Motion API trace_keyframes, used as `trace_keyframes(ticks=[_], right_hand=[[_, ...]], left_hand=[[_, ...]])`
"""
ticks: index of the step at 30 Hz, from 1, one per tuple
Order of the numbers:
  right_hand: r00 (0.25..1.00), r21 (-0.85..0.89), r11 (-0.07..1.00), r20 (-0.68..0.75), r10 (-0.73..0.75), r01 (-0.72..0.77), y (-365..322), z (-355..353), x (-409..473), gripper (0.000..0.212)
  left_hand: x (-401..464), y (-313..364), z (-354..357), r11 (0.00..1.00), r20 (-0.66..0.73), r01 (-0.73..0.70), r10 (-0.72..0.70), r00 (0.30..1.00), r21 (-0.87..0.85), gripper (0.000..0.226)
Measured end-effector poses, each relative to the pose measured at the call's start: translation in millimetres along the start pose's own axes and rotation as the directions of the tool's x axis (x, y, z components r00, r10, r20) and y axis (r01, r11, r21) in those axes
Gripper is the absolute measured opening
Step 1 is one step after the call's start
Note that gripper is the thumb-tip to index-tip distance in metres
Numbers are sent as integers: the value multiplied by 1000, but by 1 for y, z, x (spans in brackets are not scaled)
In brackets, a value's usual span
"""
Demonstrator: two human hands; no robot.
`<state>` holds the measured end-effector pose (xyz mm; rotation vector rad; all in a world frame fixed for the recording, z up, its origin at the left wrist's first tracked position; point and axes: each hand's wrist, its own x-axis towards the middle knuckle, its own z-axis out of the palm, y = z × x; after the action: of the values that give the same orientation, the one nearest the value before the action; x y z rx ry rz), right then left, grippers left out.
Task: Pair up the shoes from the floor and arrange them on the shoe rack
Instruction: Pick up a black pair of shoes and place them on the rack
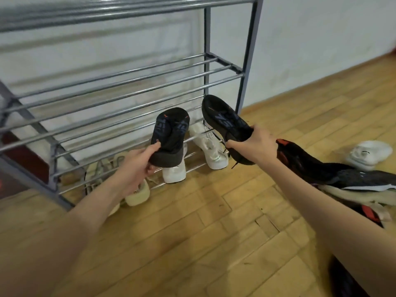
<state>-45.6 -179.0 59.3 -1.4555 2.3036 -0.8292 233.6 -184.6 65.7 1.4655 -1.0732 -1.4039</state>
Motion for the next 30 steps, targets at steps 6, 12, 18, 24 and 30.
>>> trace_keyframes(ticks=[6, 12, 18, 24, 30], right_hand=[[993, 60, 995, -99, -70, 76, -31, 38, 49, 71], [954, -55, 977, -208, -214, 207, -44, 77, 74, 67], [912, -143, 954, -287, -294, 262, -50, 92, 69, 72], [871, -88, 930, -329, -365, 356, -28, 89, 27, 83], [873, -146, 909, -254, -417, 391, 43, 83, -24, 57]], left_hand=[[54, 7, 17, 979, -95, -117, 134, 986, 168, 35], [99, 18, 19, 964, -138, -118, 154, 978, 237, 35], [107, 8, 15, 959, -250, -62, 134, 959, 275, 22], [72, -6, 17, 931, -414, -130, 273, 868, 343, 12], [23, -27, 43, 812, -90, -331, 421, 903, 480, 13]])
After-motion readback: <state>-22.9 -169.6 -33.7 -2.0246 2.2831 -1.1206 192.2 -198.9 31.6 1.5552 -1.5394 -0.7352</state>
